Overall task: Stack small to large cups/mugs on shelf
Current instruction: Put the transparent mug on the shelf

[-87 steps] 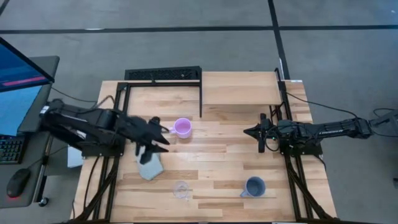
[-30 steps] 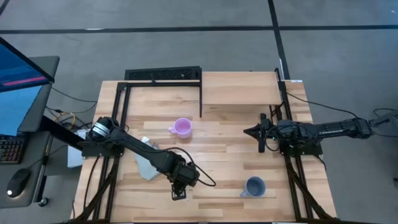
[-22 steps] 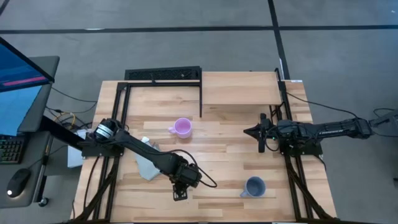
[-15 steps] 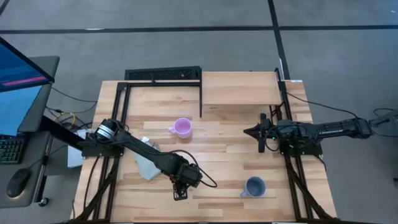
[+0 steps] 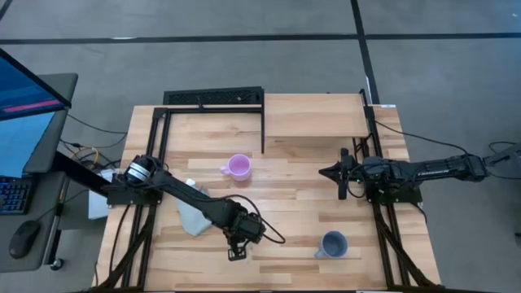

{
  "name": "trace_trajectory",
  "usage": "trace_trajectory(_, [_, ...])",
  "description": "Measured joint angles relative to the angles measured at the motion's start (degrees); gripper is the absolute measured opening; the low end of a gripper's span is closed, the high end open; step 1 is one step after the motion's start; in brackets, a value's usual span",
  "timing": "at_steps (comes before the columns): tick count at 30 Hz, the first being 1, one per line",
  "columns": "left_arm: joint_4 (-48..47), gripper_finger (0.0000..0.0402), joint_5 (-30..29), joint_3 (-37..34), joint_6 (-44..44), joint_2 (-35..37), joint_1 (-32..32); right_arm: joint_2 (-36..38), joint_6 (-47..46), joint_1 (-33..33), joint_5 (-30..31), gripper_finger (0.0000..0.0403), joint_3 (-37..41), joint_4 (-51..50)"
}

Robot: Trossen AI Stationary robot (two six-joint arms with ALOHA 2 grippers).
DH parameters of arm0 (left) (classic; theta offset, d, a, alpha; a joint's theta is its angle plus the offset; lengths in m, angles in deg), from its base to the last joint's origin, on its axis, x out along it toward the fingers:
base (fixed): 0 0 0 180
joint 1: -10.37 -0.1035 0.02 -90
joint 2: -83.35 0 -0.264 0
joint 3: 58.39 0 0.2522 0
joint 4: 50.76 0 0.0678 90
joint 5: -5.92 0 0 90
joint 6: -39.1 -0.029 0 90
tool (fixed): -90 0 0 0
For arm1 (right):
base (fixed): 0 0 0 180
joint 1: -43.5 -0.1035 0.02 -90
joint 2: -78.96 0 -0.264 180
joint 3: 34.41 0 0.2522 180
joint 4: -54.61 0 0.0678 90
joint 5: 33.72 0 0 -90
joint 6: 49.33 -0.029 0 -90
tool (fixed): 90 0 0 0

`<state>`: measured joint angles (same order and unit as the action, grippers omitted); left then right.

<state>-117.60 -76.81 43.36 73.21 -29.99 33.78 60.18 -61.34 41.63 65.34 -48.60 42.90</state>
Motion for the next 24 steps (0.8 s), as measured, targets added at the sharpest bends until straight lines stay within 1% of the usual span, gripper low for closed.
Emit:
trace_trajectory(8, [0.0,0.0001,2.09,0.0,0.98,-0.02,-2.58,0.0,0.0,0.01,0.0,0.0029,0.0,0.0])
trace_trajectory(11, [-0.01,0.0,1.47,0.01,1.04,0.3,-3.6,0.0,0.0,0.0,0.0,0.0029,0.0,0.0])
trace_trajectory(14, [-0.59,0.0,1.02,1.27,-0.4,2.19,-5.1,0.0,0.0,0.01,0.0,0.0027,0.0,0.0])
trace_trajectory(19, [-2.36,0.0,-2.39,6.02,-5.64,6.9,-8.75,0.0,0.0,0.0,0.0,0.0029,0.0,0.0])
trace_trajectory(22, [-3.53,0.0,-3.6,10.65,-8.53,9.21,-12.07,0.0,0.0,0.01,0.0,0.0028,0.0,0.0])
trace_trajectory(24, [-6.52,0.0,-4.65,14.33,-10.33,9.61,-14.64,0.0,0.0,0.02,0.0,0.0027,0.0,0.02])
